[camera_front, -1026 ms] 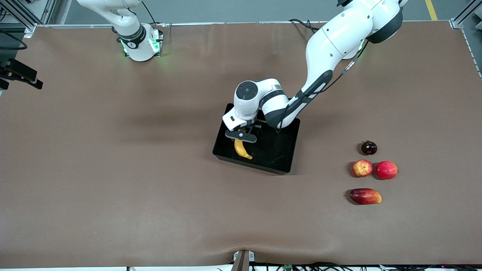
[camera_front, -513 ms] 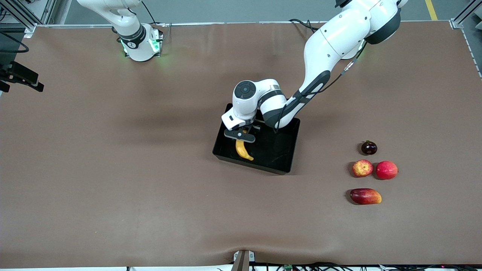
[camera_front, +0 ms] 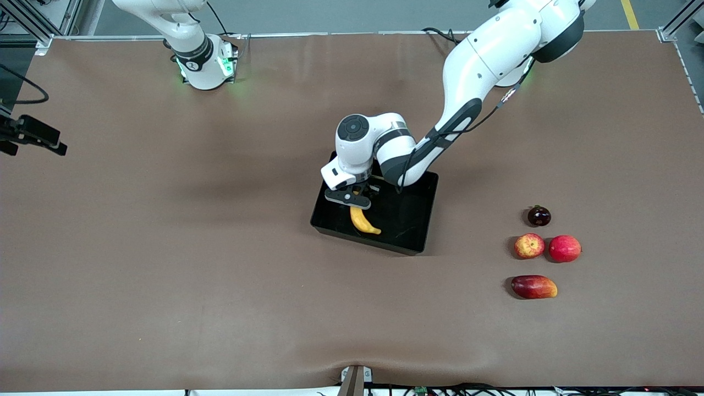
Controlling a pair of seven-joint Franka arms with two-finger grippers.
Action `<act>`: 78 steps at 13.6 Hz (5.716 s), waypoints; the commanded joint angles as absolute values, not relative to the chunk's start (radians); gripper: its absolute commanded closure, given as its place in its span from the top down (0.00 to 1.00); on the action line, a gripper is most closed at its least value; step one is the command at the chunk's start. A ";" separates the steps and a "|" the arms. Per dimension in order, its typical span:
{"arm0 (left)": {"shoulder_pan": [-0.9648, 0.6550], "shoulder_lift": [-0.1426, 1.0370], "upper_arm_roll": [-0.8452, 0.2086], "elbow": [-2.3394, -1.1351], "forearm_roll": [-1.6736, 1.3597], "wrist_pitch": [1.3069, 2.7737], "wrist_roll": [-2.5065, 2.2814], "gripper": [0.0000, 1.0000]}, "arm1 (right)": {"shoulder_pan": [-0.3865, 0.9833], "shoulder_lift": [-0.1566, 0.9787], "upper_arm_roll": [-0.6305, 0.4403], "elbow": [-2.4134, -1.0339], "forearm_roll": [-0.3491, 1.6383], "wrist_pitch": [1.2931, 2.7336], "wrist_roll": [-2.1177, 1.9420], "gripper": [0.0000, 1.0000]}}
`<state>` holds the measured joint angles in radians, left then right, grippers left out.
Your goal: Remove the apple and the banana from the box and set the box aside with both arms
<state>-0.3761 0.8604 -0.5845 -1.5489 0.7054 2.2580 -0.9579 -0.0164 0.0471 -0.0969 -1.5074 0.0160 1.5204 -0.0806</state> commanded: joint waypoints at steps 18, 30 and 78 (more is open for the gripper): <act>0.125 0.534 -0.669 -1.624 0.476 1.973 -0.448 0.00 | 0.469 0.371 -0.084 -1.548 0.144 1.665 0.557 1.00; 0.433 0.702 -0.661 -1.939 0.722 2.473 -0.179 0.00 | 0.746 0.652 -0.086 -1.551 0.270 2.046 0.759 0.27; 0.006 -0.207 -0.110 -1.683 0.006 1.468 -0.060 1.00 | -0.209 0.511 -0.040 -1.295 0.118 1.723 -0.684 1.00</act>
